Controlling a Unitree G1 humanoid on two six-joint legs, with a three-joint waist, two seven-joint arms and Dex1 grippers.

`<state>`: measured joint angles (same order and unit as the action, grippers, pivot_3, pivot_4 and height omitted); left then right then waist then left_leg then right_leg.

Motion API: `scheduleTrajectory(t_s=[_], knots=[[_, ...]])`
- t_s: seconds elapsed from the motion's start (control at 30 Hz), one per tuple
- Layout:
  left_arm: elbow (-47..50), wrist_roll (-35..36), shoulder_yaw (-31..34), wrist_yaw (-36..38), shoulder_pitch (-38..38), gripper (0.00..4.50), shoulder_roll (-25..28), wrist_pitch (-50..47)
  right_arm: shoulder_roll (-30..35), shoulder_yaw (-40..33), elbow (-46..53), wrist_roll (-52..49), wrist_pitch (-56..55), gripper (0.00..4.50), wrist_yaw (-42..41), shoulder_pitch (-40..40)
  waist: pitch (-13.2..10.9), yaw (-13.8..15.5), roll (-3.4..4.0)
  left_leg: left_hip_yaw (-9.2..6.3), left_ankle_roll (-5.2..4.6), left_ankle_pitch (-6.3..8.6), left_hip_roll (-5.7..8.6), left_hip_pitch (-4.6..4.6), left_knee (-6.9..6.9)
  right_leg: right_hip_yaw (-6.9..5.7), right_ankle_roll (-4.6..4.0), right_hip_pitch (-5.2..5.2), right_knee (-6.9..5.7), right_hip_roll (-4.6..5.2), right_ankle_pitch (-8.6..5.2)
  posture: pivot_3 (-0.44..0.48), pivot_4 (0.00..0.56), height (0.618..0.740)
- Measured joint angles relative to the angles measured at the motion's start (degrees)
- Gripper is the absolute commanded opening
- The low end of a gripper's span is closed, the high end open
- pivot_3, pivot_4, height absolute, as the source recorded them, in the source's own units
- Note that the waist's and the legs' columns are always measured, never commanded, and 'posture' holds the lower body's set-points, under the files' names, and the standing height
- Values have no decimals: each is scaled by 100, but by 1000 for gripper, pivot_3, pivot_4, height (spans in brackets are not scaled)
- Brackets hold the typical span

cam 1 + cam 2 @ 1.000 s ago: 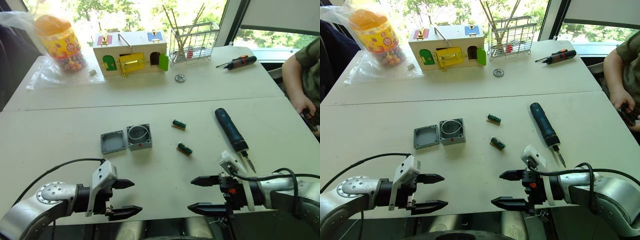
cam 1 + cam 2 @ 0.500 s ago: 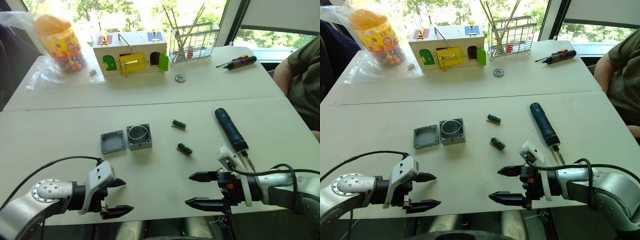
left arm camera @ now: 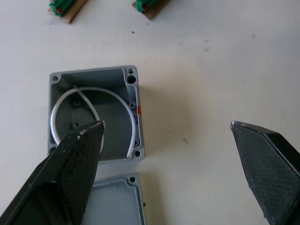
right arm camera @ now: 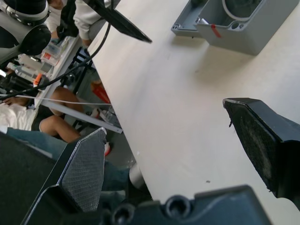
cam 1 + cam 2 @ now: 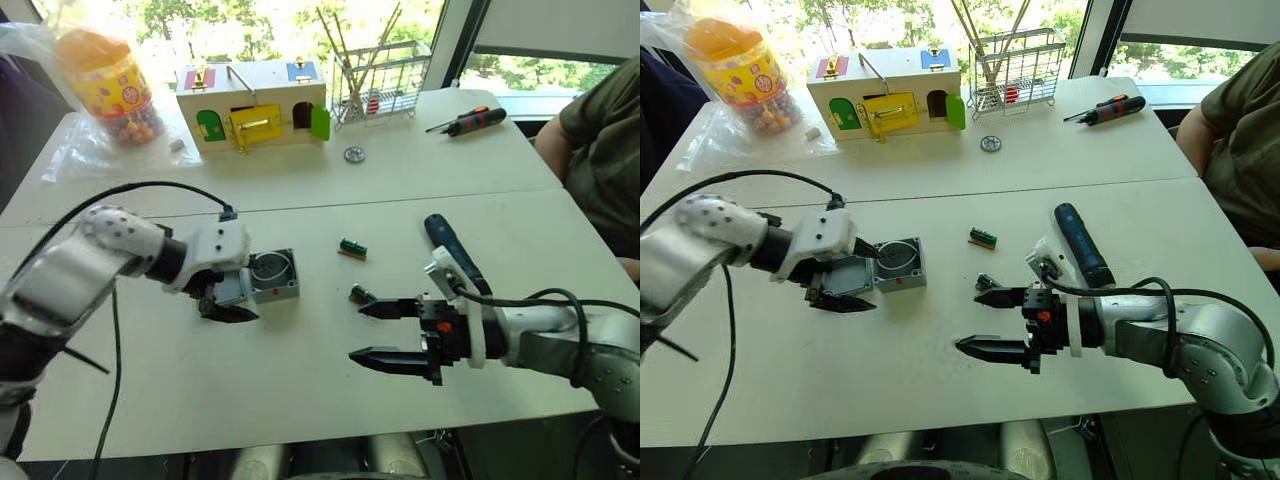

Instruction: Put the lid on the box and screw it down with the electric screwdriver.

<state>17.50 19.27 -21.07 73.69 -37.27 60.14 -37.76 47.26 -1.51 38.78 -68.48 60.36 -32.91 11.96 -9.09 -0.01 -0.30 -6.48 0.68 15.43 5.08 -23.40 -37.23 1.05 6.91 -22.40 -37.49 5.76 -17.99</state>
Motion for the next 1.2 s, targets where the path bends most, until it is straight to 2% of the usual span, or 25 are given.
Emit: scheduleTrajectory(t_s=[0.17,0.3,0.4,0.63,0.87,1.07,1.2], knots=[[-502,-667,-728,267,-460,4431,-577,114,-261,65,177,-7,-23,4500,496,16,0,15,-1,-3,-8,4,0,0,-8,1,3,-3,-11,-11,0,0,150,740],[-1110,-1038,-991,255,-538,4431,-1101,255,-374,61,282,-36,-81,4500,807,-28,-3,31,-5,-6,-1,0,0,0,-11,0,4,-6,-20,-13,0,0,150,740],[-1446,-1267,-1108,245,-609,3636,-1356,437,-398,60,335,-40,-119,4500,947,-145,-6,41,-10,-6,0,-1,1,0,-17,1,5,-9,-31,-12,0,0,150,740],[-1798,-1635,-1111,299,-689,101,-1576,747,-384,23,428,-62,-238,4500,1108,-359,-6,56,-11,-8,-2,0,1,0,-20,1,10,-15,-48,-12,-3,0,150,740],[-2109,-1759,-1108,572,-818,36,-1694,1266,-363,1,504,-152,-337,4500,1199,-479,-6,76,-11,-12,-4,1,2,0,-28,-1,10,-8,-50,-12,-3,0,150,740],[-3146,-1754,-1118,1486,-1306,36,-2020,3077,-326,-11,531,-186,-347,4500,1253,-542,-9,69,-15,-11,9,-6,3,-4,-30,-2,10,-11,-48,-11,-3,0,150,740],[-4046,-1874,-1287,1797,-1794,36,-2297,4249,-336,-8,629,-202,-375,4500,1392,-641,-9,60,-17,-10,4,-3,3,-4,-31,-3,10,-12,-49,-12,-3,0,150,740]])
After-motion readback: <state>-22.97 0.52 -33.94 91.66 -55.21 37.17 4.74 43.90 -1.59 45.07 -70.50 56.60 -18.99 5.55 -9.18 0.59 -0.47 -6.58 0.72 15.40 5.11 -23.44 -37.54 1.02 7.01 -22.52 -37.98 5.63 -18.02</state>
